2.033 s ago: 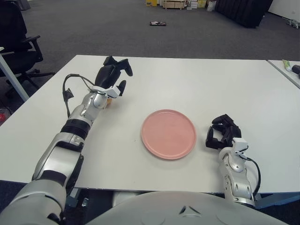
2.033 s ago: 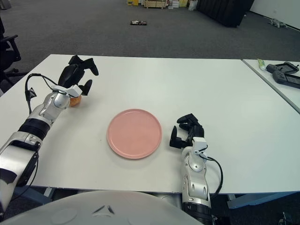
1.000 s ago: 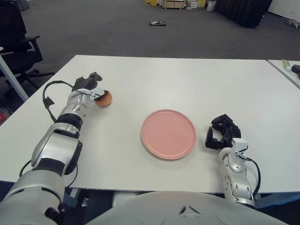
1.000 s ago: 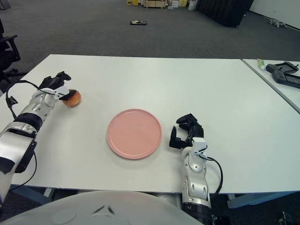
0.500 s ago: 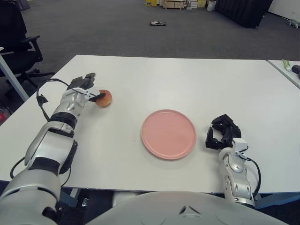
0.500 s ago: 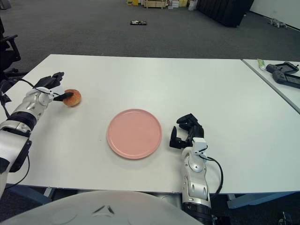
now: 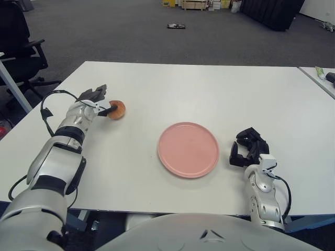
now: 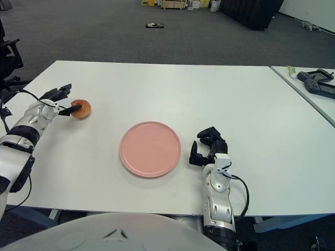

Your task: Put the apple into the plate.

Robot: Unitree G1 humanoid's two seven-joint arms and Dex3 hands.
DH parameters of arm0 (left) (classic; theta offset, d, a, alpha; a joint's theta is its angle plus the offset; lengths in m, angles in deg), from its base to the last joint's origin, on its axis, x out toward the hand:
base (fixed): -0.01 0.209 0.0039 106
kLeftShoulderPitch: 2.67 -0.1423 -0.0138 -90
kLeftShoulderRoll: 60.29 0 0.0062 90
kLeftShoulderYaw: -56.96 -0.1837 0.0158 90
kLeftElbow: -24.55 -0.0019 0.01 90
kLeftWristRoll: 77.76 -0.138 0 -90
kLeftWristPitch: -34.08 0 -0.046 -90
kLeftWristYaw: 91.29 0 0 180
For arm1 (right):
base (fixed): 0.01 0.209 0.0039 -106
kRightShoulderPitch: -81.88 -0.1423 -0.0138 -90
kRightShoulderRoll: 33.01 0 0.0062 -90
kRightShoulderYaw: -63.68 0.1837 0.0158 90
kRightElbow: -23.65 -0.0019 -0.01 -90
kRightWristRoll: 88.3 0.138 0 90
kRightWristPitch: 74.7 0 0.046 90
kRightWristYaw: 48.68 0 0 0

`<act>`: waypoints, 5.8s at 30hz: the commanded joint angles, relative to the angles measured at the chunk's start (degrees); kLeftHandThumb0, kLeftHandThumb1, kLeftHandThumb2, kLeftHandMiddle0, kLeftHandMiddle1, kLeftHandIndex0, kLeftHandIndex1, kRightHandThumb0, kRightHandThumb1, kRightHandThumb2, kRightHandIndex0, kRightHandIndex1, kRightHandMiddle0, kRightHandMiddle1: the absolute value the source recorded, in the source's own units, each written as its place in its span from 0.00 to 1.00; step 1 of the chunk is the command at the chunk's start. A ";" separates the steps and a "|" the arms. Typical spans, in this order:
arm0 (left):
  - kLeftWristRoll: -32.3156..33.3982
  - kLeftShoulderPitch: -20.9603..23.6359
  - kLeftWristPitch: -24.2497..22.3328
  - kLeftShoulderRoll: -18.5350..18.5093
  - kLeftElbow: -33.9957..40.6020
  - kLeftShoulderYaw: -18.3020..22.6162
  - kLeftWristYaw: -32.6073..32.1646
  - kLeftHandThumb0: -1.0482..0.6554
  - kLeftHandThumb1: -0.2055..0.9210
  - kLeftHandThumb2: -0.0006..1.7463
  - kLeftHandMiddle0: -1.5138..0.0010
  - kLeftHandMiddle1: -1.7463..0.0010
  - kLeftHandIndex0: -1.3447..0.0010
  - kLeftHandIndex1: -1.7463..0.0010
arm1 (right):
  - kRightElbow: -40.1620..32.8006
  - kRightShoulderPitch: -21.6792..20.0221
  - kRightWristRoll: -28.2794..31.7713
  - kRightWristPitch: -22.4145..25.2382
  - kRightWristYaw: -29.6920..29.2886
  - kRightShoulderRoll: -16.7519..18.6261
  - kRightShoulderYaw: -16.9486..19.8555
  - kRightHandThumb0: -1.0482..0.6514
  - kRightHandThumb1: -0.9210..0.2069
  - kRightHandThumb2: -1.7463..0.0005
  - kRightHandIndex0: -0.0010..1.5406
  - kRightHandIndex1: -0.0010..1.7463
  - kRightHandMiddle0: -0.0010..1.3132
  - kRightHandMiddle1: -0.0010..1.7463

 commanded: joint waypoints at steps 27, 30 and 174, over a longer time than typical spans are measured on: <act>-1.58 0.21 4.03 4.06 -0.85 -3.81 -0.96 0.08 0.79 0.37 1.00 1.00 1.00 1.00 | -0.20 1.10 0.38 3.14 -0.56 0.12 -0.26 0.61 0.90 0.00 0.61 1.00 0.57 0.92; -1.31 0.13 4.07 4.58 -0.88 -3.62 -0.90 0.08 0.79 0.38 1.00 1.00 0.99 0.99 | -0.07 1.13 0.47 2.96 -0.48 0.11 -0.21 0.61 0.90 0.00 0.61 1.00 0.57 0.92; -2.85 -5.83 -0.05 9.42 -8.97 -6.83 -12.11 0.62 0.16 0.95 0.41 0.09 0.51 0.00 | -4.28 2.86 0.93 3.21 -2.04 0.57 2.27 0.61 0.90 0.00 0.61 1.00 0.57 0.92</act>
